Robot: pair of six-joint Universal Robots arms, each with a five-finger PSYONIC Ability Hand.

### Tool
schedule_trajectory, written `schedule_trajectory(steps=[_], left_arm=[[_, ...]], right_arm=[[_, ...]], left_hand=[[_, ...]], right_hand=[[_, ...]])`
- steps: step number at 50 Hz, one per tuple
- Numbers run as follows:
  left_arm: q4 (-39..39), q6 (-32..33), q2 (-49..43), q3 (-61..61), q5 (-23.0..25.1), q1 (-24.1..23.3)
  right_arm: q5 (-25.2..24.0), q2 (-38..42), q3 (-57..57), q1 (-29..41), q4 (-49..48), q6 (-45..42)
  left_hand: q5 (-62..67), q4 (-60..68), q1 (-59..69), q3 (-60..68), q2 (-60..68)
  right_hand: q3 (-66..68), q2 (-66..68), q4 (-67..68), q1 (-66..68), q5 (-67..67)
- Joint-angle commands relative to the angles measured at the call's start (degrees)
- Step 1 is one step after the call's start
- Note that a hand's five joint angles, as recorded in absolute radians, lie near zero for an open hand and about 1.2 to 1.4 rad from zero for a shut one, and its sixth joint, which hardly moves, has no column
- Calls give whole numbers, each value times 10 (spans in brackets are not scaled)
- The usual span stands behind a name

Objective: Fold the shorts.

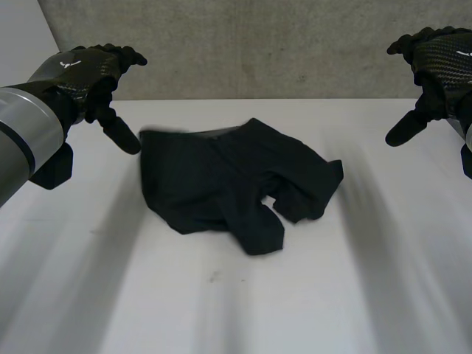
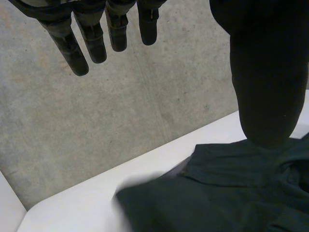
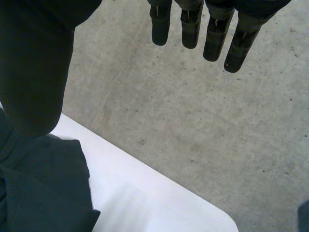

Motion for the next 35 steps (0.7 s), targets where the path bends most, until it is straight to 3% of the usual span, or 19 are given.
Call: schedule_trajectory(steps=[1, 15, 23, 29, 35], left_arm=[[2, 0, -4, 1, 1, 1], [51, 3, -66, 2, -6, 7], [82, 22, -155, 3, -3, 9], [123, 31, -230, 12, 23, -18], [163, 32, -321, 76, 38, -75]], right_arm=[[-1, -1, 3, 0, -6, 0], [-5, 3, 6, 12, -7, -6], [-72, 16, 8, 12, 2, -12], [-95, 42, 18, 12, 5, -38], [-90, 115, 35, 11, -1, -76]], left_hand=[[-27, -17, -3, -22, -16], [-20, -10, 4, -15, -8], [-5, 5, 19, 0, 7], [-1, 8, 23, 4, 10], [4, 13, 28, 9, 15]], right_hand=[[-13, -23, -34, 2, -36], [-13, -23, -34, 2, -36], [-13, -23, -34, 2, -36], [-13, -23, -34, 2, -36], [-13, -23, -34, 2, -36]])
